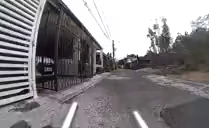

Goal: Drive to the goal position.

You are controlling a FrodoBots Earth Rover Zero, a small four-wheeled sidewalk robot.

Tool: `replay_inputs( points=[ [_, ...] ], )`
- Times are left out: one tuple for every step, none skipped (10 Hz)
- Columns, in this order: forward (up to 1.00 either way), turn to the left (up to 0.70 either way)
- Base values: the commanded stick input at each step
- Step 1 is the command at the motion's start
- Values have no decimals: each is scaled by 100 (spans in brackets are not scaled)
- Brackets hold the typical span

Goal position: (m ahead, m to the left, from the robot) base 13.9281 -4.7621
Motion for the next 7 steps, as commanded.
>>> replay_inputs(
  points=[
    [70, 0],
    [70, -9],
    [70, -35],
    [70, -35],
    [70, -35],
    [70, -35],
    [70, -35]
  ],
)
